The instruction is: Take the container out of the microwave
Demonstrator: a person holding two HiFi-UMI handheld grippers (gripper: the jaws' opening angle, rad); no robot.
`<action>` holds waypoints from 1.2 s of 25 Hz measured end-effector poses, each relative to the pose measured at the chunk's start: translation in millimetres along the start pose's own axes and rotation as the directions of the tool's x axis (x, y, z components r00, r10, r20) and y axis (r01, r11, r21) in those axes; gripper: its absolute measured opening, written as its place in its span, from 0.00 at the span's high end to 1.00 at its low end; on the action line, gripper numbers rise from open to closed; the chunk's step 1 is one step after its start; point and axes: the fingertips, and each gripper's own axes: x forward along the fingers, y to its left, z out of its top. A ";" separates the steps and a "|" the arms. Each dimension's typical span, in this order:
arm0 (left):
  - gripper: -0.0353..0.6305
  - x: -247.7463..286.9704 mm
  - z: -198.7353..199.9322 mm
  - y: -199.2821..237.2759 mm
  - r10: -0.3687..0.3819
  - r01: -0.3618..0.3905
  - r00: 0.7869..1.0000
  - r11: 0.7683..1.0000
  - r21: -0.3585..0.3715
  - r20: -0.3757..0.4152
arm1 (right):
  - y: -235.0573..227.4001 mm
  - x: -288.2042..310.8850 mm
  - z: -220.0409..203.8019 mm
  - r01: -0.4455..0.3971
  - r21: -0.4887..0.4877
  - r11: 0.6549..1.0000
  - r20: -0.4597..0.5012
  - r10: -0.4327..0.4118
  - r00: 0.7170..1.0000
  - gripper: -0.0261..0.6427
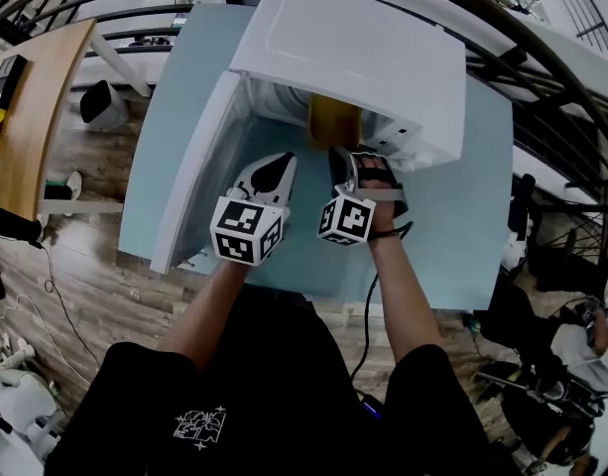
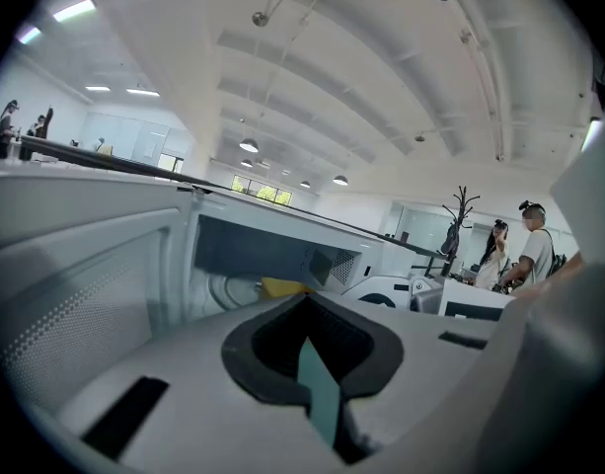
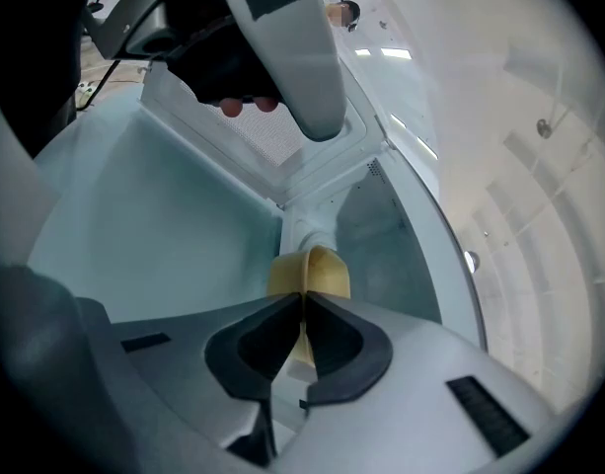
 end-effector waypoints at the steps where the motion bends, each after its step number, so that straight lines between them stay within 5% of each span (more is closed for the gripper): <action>1: 0.94 -1.5 -0.1 -1.2 0.001 -0.001 1.000 1.000 0.001 0.001 | 0.6 -2.5 0.0 0.003 -0.003 1.000 0.000 -0.003 1.000 0.93; 30: 0.94 -44.4 -16.6 -27.6 0.013 -0.014 1.000 0.999 0.034 0.010 | 26.1 -46.7 5.2 0.048 -0.046 0.998 0.009 -0.048 0.999 0.93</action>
